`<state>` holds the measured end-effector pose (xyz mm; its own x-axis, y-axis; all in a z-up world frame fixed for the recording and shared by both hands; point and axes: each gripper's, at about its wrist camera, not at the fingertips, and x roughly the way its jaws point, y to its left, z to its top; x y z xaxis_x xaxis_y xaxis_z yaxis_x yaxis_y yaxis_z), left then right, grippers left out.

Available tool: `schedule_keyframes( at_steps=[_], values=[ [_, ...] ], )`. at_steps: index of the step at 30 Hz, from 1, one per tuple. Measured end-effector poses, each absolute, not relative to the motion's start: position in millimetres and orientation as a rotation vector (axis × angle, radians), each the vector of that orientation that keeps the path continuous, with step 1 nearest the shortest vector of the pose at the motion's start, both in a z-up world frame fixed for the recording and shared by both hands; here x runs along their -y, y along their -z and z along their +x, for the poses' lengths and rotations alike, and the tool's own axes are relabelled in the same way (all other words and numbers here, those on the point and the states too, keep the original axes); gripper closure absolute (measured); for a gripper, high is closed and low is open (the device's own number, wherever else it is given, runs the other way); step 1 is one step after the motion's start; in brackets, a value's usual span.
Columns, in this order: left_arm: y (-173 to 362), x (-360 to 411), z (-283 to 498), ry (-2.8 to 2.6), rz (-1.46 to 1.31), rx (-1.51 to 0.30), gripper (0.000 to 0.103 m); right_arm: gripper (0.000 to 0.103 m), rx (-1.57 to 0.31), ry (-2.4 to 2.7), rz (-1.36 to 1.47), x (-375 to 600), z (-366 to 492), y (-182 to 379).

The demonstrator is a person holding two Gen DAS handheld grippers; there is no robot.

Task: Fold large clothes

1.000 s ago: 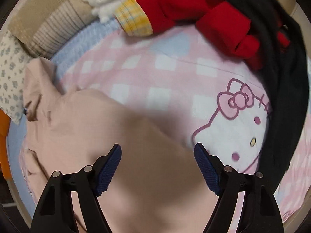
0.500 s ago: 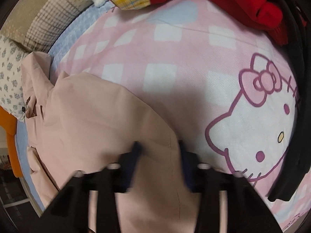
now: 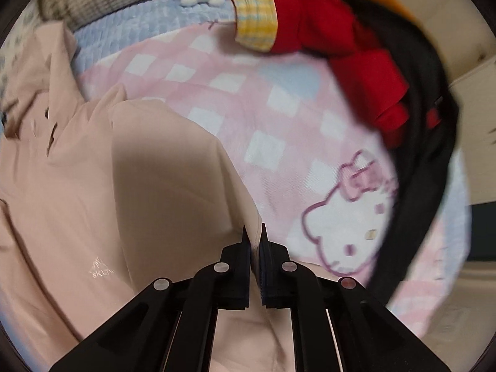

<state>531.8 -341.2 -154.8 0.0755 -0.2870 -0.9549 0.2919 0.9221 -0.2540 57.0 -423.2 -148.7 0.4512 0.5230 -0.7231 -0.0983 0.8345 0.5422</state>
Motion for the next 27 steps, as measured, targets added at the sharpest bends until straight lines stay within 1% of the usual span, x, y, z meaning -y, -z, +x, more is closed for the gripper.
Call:
schedule_keyframes(
  at_steps=[3,5,7,11,15,19,22,24,26,27],
  values=[
    [136.4,305.6,529.7,0.539,-0.157,-1.401,0.094,0.095,-1.02,-0.45,0.429,410.0,57.8,130.8],
    [126.7,283.7,525.9,0.588,-0.215,-1.373,0.094,0.096,-1.0,-0.506,0.398,393.0,59.5,114.3],
    [121.6,248.6,526.1,0.623,-0.302,-1.342,0.094,0.096,-0.988,-0.547,0.365,377.8,61.8,101.8],
    [124.0,187.4,523.9,0.631,-0.42,-1.302,0.094,0.095,-0.977,-0.636,0.28,327.4,77.4,81.3],
    [143.4,123.4,524.5,0.59,-0.523,-1.282,0.094,0.096,-0.989,-0.726,0.213,279.5,90.7,73.2],
    [173.5,79.7,528.0,0.532,-0.578,-1.295,0.094,0.096,-1.031,-0.798,0.163,231.9,103.9,83.4],
    [190.7,66.3,532.1,0.524,-0.605,-1.301,0.093,0.096,-1.091,-0.811,0.116,194.8,112.8,109.3],
    [202.1,67.5,533.2,0.507,-0.581,-1.309,0.093,0.096,-1.121,-0.795,0.081,181.4,113.9,126.2],
    [207.9,75.0,531.5,0.489,-0.53,-1.306,0.089,0.096,-1.137,-0.767,0.043,171.4,114.7,139.3],
    [205.2,78.6,530.4,0.49,-0.511,-1.295,0.087,0.094,-1.141,-0.762,0.031,168.0,114.2,144.4]
  ],
)
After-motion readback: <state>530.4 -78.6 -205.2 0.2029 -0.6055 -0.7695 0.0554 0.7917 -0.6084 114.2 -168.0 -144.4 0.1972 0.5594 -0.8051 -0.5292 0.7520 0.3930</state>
